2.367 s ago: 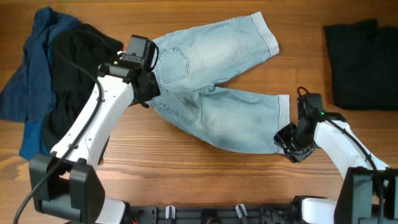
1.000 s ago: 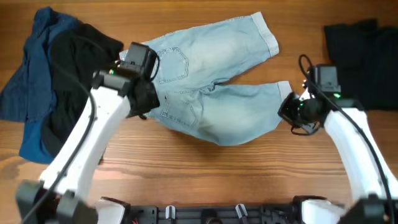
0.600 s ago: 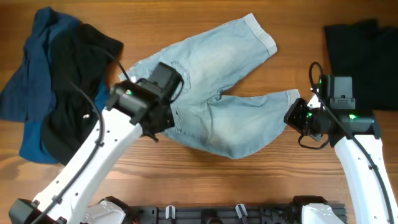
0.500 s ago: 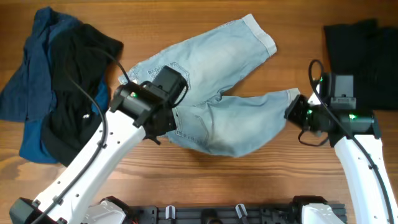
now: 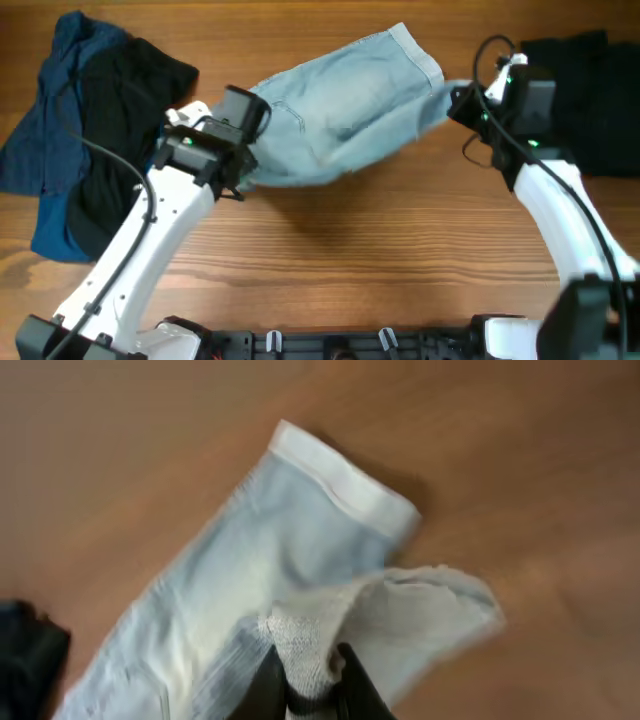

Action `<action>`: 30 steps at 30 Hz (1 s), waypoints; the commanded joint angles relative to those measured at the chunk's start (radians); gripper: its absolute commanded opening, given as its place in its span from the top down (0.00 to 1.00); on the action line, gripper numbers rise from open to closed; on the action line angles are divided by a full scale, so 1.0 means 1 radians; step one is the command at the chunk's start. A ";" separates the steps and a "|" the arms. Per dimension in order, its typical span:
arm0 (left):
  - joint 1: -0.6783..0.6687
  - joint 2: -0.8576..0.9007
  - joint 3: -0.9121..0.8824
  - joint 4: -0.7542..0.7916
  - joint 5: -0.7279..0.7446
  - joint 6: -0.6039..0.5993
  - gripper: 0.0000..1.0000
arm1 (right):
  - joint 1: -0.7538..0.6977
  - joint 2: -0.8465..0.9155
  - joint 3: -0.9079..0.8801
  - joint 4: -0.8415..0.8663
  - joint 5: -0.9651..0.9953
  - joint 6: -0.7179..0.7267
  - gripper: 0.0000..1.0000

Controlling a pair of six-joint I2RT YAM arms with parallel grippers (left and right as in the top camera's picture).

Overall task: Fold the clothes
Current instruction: 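Lift the right leg hem with the right gripper toward the waistband, then fold the legs over onto the waist with the right gripper, release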

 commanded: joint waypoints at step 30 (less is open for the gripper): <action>0.207 0.317 -0.012 0.551 -0.061 0.082 0.92 | 0.119 0.402 0.043 0.614 0.163 0.049 0.96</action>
